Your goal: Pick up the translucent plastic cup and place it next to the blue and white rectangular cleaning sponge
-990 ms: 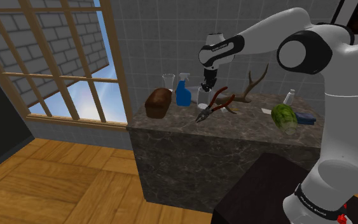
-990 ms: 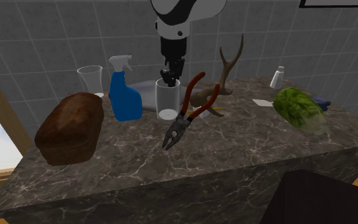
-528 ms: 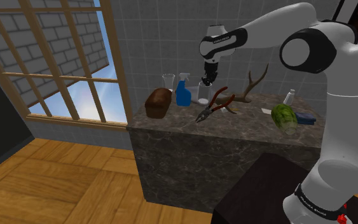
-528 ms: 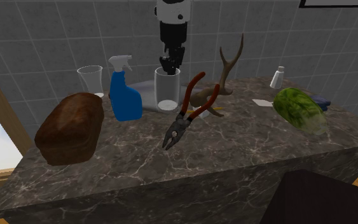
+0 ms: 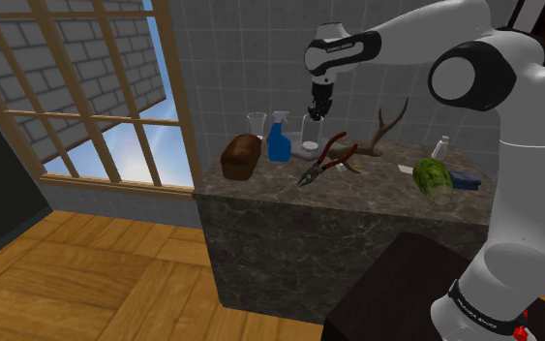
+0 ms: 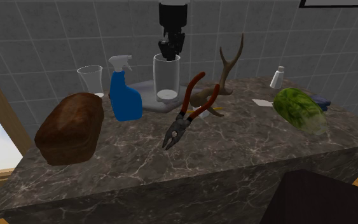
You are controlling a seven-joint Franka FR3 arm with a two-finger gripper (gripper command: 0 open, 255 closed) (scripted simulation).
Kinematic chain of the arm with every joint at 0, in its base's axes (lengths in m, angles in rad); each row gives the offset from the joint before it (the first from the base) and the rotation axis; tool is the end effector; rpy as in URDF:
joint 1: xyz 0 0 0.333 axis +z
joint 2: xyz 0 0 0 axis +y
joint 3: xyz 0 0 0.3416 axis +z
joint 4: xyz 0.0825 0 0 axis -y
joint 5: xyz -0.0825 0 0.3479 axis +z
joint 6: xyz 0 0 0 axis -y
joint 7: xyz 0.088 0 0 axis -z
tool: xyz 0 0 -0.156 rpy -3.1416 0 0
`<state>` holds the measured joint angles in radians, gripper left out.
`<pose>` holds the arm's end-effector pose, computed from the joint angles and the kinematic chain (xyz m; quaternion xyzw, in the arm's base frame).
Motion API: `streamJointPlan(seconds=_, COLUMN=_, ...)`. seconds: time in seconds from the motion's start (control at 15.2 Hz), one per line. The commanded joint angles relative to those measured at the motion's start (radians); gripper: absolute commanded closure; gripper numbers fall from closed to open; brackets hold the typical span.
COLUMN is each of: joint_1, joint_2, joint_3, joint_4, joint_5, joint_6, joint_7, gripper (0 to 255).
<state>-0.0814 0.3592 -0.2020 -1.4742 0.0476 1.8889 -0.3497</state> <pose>0.6307 -0.1594 0.4660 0.9989 0.0338 0.0260 0.0214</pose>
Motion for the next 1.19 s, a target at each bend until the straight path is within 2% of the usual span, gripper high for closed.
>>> streamJointPlan(seconds=0.0, joint_1=-0.001, joint_2=-0.002, joint_3=-0.001, joint_4=0.027, joint_5=0.0, joint_6=-0.028, joint_7=-0.001, gripper=255)
streamJointPlan(seconds=1.12, joint_1=-0.016, joint_2=0.034, joint_3=-0.003, joint_4=0.298, joint_5=0.006, joint_6=-0.265, joint_7=-0.004, gripper=255)
